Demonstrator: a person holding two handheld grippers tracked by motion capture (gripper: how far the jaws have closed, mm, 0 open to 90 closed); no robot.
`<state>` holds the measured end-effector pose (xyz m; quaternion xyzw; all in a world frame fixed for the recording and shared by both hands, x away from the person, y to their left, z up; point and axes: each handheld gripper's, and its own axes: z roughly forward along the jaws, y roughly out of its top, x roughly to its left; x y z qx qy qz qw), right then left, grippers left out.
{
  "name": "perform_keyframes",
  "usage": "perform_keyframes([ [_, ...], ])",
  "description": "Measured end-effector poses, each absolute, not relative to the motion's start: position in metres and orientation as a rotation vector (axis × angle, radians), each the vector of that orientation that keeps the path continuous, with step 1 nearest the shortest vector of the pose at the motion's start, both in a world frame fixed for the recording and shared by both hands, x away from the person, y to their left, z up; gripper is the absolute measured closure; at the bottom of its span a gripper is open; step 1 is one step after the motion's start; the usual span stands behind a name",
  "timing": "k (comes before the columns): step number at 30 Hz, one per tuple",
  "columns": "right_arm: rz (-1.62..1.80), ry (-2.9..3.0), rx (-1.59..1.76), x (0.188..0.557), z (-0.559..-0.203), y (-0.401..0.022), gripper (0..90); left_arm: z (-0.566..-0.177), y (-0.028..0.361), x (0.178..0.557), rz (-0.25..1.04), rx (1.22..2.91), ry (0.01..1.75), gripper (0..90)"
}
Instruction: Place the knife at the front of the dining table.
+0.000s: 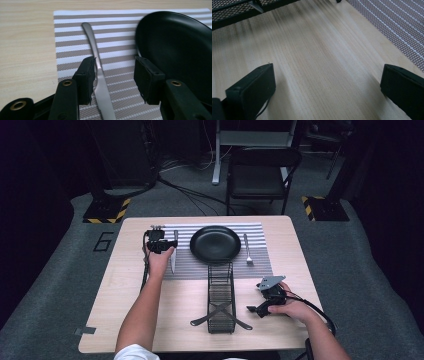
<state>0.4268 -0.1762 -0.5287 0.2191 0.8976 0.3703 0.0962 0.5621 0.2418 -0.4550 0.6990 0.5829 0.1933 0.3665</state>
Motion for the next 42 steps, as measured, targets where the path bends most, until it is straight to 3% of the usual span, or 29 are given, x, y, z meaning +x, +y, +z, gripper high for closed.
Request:
perform_keyframes([
  [19,1.098,2.658,0.651,0.427,-0.529,-0.176,0.0,-0.405,0.23,0.488,0.411,1.901,1.207,46.3],
  [30,1.097,2.659,0.649,0.427,-0.529,-0.176,0.0,-0.413,0.241,0.45,0.38,1.926,1.174,45.7],
  [42,1.102,2.654,0.663,0.426,-0.529,-0.176,0.0,-0.438,0.261,0.421,0.429,1.937,1.173,43.4],
])
